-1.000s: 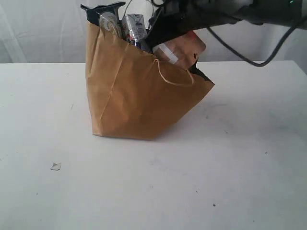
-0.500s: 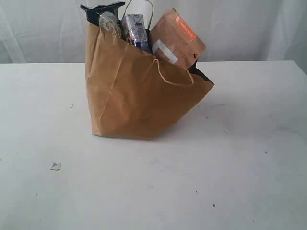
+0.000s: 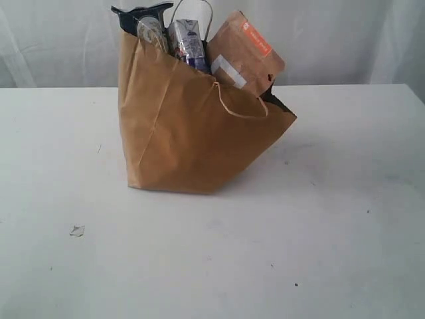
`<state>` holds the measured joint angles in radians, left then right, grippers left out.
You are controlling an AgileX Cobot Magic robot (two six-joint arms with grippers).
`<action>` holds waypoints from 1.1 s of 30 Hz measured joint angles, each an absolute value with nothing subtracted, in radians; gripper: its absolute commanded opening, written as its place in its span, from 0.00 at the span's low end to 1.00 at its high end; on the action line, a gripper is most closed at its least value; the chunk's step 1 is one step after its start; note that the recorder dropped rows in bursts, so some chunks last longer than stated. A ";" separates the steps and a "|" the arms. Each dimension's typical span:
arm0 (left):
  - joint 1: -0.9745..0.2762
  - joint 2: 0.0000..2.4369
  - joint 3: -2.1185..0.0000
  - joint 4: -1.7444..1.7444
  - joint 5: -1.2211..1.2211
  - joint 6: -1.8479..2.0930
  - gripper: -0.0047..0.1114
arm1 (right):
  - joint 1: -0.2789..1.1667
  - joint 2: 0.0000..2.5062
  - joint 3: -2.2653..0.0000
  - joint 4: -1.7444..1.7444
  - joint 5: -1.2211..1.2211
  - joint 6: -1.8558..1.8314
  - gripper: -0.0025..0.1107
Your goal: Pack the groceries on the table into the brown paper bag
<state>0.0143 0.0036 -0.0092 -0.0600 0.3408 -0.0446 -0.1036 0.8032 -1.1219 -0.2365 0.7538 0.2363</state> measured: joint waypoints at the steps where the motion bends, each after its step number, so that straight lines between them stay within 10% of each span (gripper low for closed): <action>1: 0.014 0.004 -0.009 -0.060 0.341 -0.045 0.04 | -0.087 0.759 -1.098 -0.234 0.742 0.226 0.02; 13: 0.014 0.004 -0.009 -0.060 0.341 -0.045 0.04 | -0.035 0.016 -0.746 -0.241 0.445 0.113 0.02; 33: 0.014 0.004 -0.009 -0.054 0.341 -0.045 0.04 | -0.035 0.006 -0.023 -0.165 0.198 0.183 0.02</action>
<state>0.0143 0.0036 -0.0092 -0.0543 0.3408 -0.0446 -0.0349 0.0056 -0.0232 -0.1649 0.1984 0.1834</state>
